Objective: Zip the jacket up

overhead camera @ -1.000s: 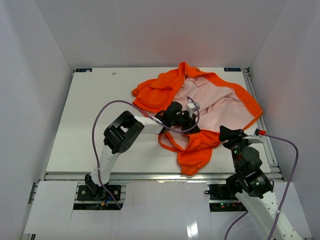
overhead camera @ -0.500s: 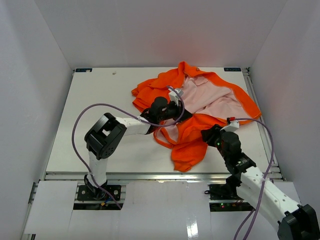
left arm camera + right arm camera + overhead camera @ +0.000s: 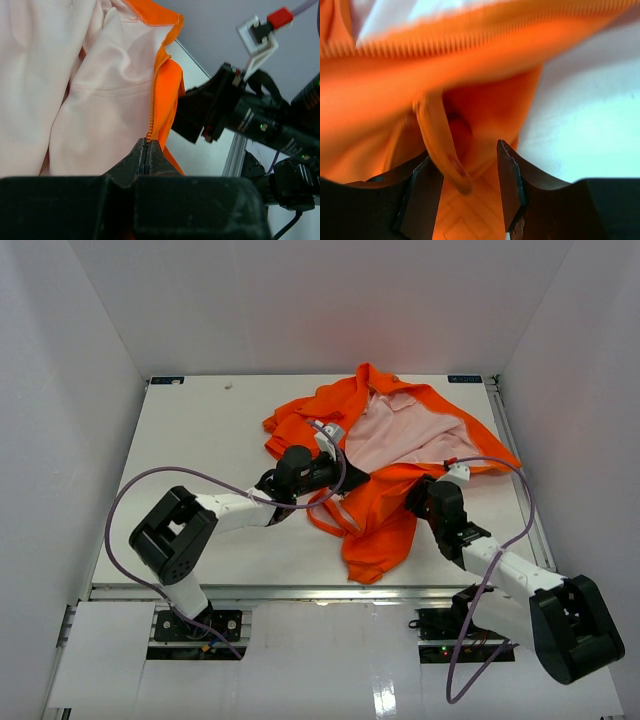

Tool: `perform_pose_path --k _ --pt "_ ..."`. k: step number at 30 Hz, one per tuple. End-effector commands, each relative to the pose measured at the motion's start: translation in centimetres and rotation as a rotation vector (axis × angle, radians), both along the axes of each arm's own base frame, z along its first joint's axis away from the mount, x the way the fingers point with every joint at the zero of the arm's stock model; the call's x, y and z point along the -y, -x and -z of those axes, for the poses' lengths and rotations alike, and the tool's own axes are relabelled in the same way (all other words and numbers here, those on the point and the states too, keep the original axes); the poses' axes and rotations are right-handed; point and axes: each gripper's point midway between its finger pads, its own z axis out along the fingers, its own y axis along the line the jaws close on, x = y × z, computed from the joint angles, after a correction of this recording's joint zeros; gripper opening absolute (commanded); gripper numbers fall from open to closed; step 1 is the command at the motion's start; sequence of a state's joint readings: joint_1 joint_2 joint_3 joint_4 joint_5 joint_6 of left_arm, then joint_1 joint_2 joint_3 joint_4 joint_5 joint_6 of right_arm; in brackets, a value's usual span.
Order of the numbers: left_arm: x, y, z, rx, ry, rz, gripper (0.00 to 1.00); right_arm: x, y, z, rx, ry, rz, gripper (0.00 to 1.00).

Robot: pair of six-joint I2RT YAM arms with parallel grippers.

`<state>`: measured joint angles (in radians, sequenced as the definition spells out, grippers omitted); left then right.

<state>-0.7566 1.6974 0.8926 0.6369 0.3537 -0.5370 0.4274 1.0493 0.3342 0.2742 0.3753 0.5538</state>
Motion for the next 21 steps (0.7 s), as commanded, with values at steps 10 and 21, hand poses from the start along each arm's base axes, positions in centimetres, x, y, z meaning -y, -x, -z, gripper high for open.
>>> perform_pose_path --k 10,21 --pt "-1.1 4.0 1.4 -0.032 0.048 -0.001 0.00 -3.8 -9.1 -6.1 0.132 0.096 -0.180 0.52" --pt "-1.6 4.7 3.5 -0.077 0.091 -0.043 0.00 -4.4 -7.5 -1.2 -0.116 0.113 -0.245 0.52"
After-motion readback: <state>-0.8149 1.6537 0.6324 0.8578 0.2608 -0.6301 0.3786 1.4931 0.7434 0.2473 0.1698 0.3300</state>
